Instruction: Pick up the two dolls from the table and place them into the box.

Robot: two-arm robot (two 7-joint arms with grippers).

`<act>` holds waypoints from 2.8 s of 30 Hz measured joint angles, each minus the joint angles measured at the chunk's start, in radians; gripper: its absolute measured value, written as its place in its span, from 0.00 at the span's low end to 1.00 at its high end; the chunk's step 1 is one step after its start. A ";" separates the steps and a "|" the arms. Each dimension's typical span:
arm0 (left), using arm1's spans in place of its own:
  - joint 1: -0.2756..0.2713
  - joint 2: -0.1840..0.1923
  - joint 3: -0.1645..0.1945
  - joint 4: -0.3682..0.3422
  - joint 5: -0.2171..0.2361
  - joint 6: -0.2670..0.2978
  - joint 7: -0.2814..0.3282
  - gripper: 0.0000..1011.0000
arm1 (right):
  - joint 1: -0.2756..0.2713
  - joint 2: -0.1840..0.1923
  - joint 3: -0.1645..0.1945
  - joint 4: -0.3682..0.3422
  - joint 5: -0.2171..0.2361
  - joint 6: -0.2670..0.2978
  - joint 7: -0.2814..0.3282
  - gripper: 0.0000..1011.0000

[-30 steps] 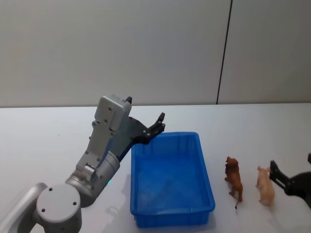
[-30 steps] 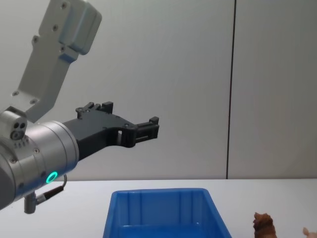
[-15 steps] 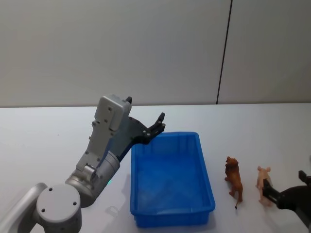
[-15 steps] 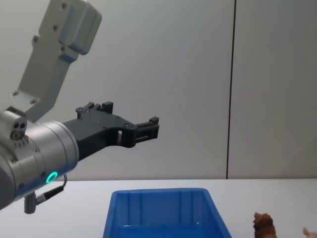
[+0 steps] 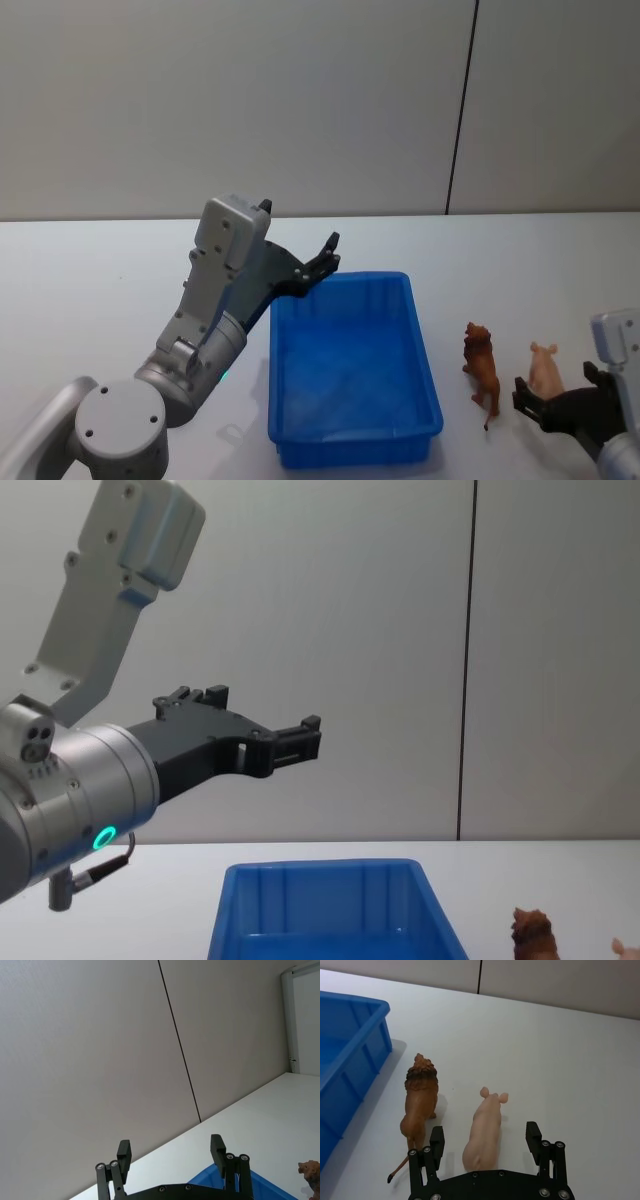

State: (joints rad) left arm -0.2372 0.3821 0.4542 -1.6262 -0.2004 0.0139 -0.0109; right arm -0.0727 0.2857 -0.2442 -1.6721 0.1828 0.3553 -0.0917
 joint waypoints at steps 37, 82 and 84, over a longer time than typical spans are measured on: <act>0.000 0.000 0.000 0.000 0.000 0.000 0.000 0.99 | 0.082 -0.079 -0.020 0.143 -0.039 0.010 -0.042 0.38; 0.000 0.000 0.000 0.000 0.000 0.000 0.000 0.99 | 0.143 -0.097 -0.024 -0.007 -0.198 -0.216 0.100 0.38; 0.000 0.000 0.000 0.000 0.000 0.000 0.000 0.99 | 0.151 -0.102 -0.028 -0.011 -0.198 -0.216 0.130 0.38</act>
State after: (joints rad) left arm -0.2372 0.3821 0.4542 -1.6262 -0.2004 0.0139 -0.0109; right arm 0.0782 0.1840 -0.2722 -1.6835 -0.0153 0.1393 0.0381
